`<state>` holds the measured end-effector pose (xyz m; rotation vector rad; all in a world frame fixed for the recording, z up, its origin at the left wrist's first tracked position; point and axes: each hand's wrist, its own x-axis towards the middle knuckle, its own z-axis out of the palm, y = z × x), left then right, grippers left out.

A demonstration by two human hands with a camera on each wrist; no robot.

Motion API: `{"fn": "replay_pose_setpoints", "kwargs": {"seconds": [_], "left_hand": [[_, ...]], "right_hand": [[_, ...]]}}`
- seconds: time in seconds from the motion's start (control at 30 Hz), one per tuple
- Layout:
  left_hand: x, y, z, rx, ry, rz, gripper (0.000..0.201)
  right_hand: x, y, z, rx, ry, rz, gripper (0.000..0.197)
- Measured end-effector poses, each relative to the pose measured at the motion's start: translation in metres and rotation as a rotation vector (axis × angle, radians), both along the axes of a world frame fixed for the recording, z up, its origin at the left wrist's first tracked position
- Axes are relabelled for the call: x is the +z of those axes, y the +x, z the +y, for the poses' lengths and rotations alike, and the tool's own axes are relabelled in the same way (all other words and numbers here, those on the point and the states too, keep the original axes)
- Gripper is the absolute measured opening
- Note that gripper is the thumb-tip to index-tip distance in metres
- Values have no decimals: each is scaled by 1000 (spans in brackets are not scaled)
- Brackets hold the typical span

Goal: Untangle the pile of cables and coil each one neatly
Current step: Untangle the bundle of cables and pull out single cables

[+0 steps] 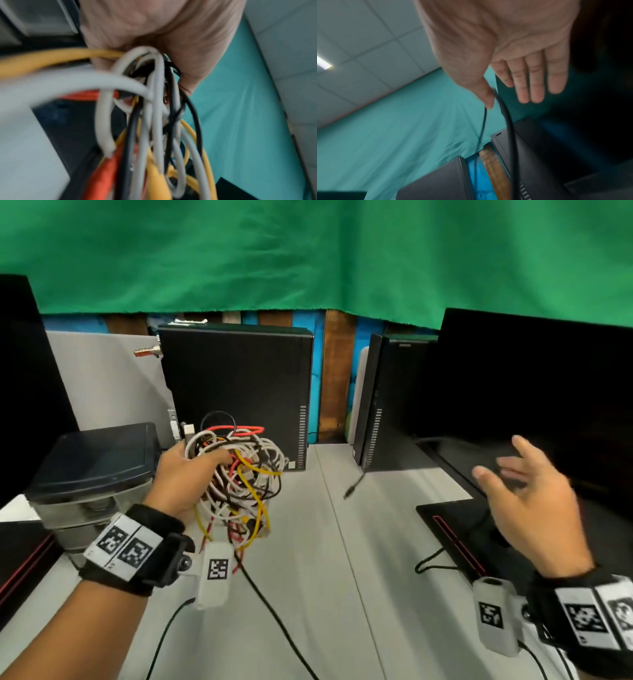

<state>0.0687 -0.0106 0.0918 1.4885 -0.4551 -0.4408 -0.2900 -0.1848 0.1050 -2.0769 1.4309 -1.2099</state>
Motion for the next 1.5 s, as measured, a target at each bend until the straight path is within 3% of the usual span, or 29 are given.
{"fn": "replay_pose_setpoints", "kwargs": {"seconds": [0.07,0.17,0.23,0.3,0.4,0.5,0.6,0.77,1.03,1.1,1.2,1.37,1.43,1.5], "left_hand": [[3,-5,-4,-41,-97,134,19],[5,-23,-13,-136,-219,299,21],[3,-37,-19,-176,-258,351,27],[1,-49,-21,-177,-286,377,28],[-3,-60,-22,-122,-353,389,32],[-4,-56,-21,-39,-410,405,39],[-1,-51,-19,-16,-462,394,42],[3,-68,-16,-84,-484,362,45],[-7,-115,-15,-401,-455,405,41],[-6,-112,-14,-457,-467,459,49],[-3,-105,-13,-497,-496,524,45],[1,-92,-13,-517,-559,567,42],[2,-88,-13,-513,-601,598,45],[4,-85,-12,-545,-658,630,48]], "right_hand": [[-4,11,13,15,-74,171,75],[-17,39,45,239,-275,197,59],[-27,58,68,457,-144,171,51],[-39,73,90,619,121,201,52],[-59,85,104,725,330,258,35],[-61,87,105,789,534,120,26],[-53,85,102,795,655,-29,25],[-47,85,105,738,626,-104,29],[-49,86,99,571,570,-341,26],[-48,85,95,593,565,-342,26],[-43,81,91,706,570,-291,19],[-37,72,85,911,793,-184,13],[-39,72,86,915,790,-112,13],[-40,74,87,854,748,-149,14]]}}
